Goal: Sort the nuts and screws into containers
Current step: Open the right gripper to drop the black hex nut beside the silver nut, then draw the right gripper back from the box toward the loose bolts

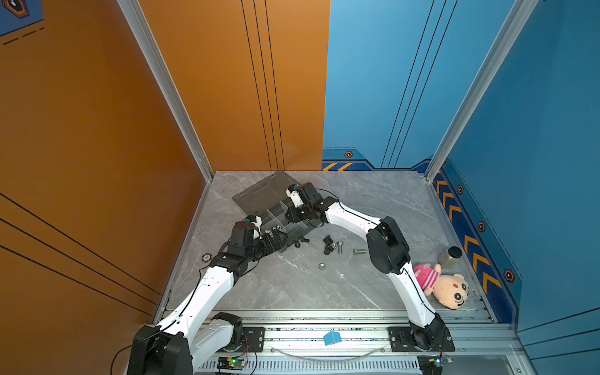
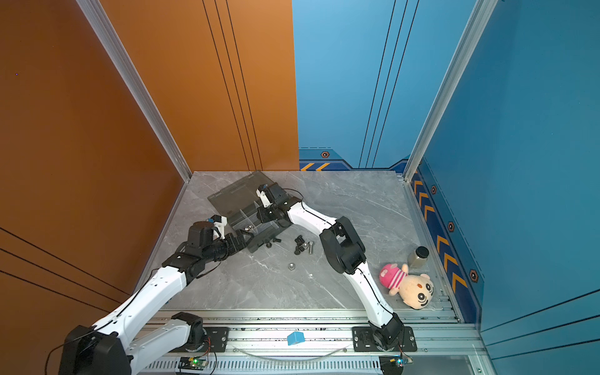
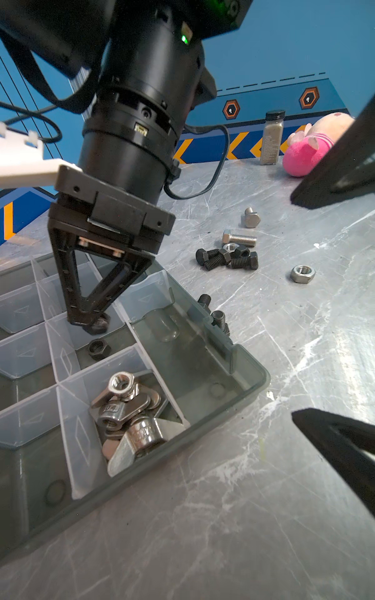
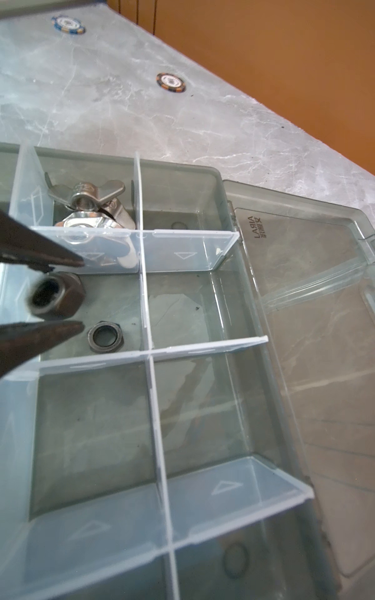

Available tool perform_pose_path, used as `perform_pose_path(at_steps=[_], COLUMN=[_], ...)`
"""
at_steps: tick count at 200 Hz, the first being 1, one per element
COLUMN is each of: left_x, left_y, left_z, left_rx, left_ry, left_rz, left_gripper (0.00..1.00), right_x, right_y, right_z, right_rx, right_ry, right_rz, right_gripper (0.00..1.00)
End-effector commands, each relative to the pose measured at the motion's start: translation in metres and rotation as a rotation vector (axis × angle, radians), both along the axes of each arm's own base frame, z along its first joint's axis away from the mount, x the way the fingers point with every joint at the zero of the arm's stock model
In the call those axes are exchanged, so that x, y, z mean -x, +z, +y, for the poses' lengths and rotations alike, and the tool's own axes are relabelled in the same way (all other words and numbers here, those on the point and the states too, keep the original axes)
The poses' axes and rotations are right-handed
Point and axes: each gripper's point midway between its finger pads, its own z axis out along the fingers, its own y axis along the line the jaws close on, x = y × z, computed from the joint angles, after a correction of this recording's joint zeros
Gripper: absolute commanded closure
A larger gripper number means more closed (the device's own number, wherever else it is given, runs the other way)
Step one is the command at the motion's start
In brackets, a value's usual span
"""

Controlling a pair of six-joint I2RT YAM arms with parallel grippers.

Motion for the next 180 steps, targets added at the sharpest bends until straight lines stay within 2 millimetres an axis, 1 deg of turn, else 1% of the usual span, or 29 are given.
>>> perform_pose_path(at_steps=[1,9,26,42,56,72,93,95,101,102,104,123,153,180], left_x=[0.002,0.002,0.002,0.002,0.002,0.002,0.002,0.001,0.002,0.001,0.001,0.001,0.000,-0.001], left_y=[0.000,0.000,0.000,0.001,0.001,0.002,0.003,0.003,0.003,0.003,0.003,0.002,0.003,0.004], left_z=[-0.001,-0.001,-0.001,-0.001,-0.001,-0.001,-0.001,-0.001,-0.001,-0.001,-0.001,-0.001,-0.002,-0.003], left_rx=[0.023,0.023,0.023,0.024,0.026,0.026,0.026,0.026,0.026,0.026,0.026,0.026,0.031,0.030], left_ry=[-0.009,-0.009,-0.009,-0.008,-0.009,-0.011,-0.010,-0.011,-0.010,-0.010,-0.010,-0.007,-0.007,-0.009], left_rz=[0.002,0.001,0.000,-0.001,-0.002,-0.004,-0.007,-0.006,-0.006,-0.006,-0.006,-0.004,-0.006,-0.006], left_gripper=[0.02,0.02,0.02,0.02,0.02,0.02,0.02,0.02,0.02,0.02,0.02,0.02,0.02,0.02], right_x=[-0.002,-0.002,-0.001,0.001,0.004,0.010,0.025,0.025,0.033,0.034,0.037,0.058,0.092,0.115], right_y=[0.005,0.009,0.017,0.024,0.035,0.047,0.059,0.065,0.051,0.059,0.063,0.065,0.050,0.034], right_z=[-0.001,-0.002,-0.003,-0.006,-0.010,-0.021,-0.040,-0.041,-0.050,-0.052,-0.055,-0.079,-0.115,-0.142], right_rx=[0.006,0.005,0.004,0.008,0.008,0.014,0.024,0.017,0.045,0.037,0.035,0.063,0.125,0.171], right_ry=[-0.015,-0.016,-0.009,-0.006,-0.005,-0.017,-0.032,-0.035,-0.040,-0.041,-0.043,-0.060,-0.085,-0.118], right_rz=[0.006,0.001,-0.010,-0.013,-0.021,-0.038,-0.050,-0.059,-0.037,-0.046,-0.052,-0.043,-0.004,0.027], right_gripper=[0.64,0.62,0.60,0.60,0.60,0.60,0.59,0.59,0.59,0.59,0.59,0.59,0.59,0.58])
